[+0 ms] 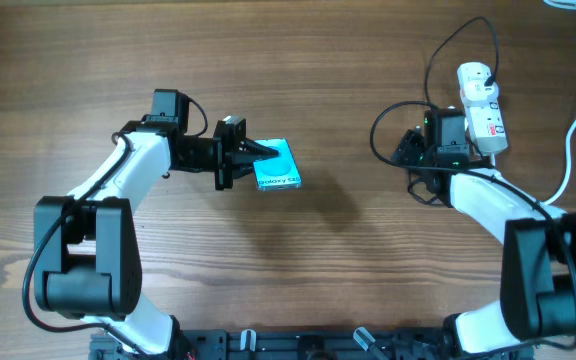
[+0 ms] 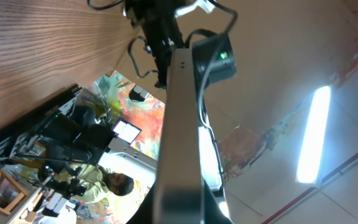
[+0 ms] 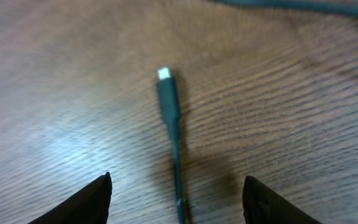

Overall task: Plug charger to phone and switch on socket
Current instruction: 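Release the phone with the right gripper and reach to the black cable plug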

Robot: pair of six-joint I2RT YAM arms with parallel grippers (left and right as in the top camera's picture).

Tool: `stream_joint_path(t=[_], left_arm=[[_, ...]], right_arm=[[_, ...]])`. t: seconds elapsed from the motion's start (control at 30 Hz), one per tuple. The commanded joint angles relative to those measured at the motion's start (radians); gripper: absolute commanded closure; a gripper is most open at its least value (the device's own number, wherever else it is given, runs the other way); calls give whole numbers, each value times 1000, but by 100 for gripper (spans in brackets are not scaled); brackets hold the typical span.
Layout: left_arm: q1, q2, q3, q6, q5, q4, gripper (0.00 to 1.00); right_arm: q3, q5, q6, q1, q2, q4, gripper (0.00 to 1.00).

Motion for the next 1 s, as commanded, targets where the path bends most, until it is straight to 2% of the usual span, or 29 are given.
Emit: stream_joint_path(t=[0.0, 0.33, 0.53, 0.67, 0.83, 0.97], left_arm=[[2, -5, 5, 23, 56, 0, 96], [2, -5, 5, 23, 56, 0, 96], [2, -5, 5, 22, 56, 0, 96], [2, -5, 5, 22, 56, 0, 96], [2, -5, 5, 22, 56, 0, 96], [2, -5, 5, 22, 56, 0, 96]], right_arm=[[10, 30, -28, -3, 56, 48, 32], [10, 26, -44, -3, 168, 154, 43], [10, -34, -23, -3, 196, 72, 64], [10, -43, -19, -3, 196, 51, 69], [10, -63, -16, -3, 196, 11, 93], [11, -88, -16, -3, 195, 3, 95]])
